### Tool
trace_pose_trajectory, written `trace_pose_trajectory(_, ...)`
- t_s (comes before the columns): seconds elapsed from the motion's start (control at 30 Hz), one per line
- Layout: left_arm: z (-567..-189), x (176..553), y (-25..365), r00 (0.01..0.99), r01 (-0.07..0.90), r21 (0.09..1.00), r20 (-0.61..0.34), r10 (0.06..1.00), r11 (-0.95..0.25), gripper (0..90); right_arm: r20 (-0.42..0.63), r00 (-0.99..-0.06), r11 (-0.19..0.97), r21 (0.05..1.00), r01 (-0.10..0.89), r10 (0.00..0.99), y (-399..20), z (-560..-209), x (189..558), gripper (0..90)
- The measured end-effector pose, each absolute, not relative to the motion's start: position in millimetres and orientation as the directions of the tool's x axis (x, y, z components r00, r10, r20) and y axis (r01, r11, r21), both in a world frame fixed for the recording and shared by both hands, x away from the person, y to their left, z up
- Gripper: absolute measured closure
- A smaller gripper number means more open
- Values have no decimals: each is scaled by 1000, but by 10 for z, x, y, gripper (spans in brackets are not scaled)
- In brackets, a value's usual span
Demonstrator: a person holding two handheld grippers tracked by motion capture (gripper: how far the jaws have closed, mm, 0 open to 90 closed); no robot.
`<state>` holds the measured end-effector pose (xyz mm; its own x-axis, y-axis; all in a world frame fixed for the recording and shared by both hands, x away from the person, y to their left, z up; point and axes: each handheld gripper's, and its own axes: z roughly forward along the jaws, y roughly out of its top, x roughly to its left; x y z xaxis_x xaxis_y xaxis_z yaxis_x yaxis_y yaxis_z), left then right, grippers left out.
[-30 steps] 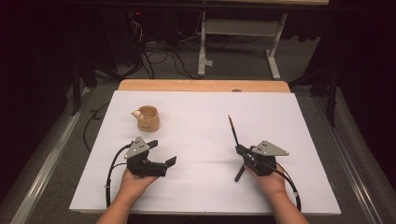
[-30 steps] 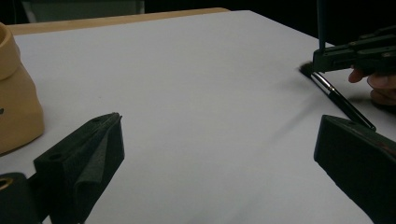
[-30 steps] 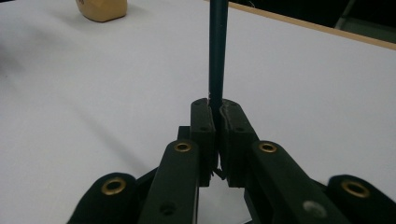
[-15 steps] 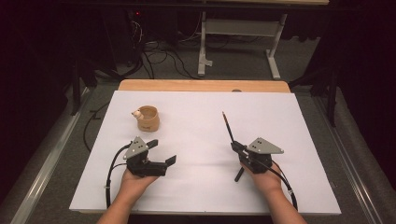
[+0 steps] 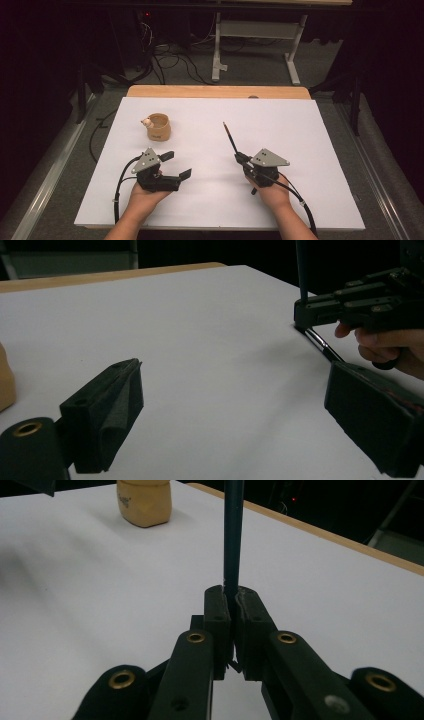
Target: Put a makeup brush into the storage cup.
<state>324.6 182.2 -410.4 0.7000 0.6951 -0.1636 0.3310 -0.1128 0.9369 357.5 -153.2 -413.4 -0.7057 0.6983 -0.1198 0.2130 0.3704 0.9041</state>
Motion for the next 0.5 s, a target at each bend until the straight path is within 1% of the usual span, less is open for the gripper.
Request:
trace_pose_trajectory(0.33, -4060, 3269, 1718, 696, 318, 941, -152, 702, -112, 56, -125, -732, 383, 903, 196, 670, -1448, -4146, 3466, 872)
trace_pose_trajectory(0.5, -4019, 3275, 1577, 712, 313, 939, -132, 689, -144, 35, -145, -735, 402, 897, 185, 662, -1459, -4154, 3460, 872)
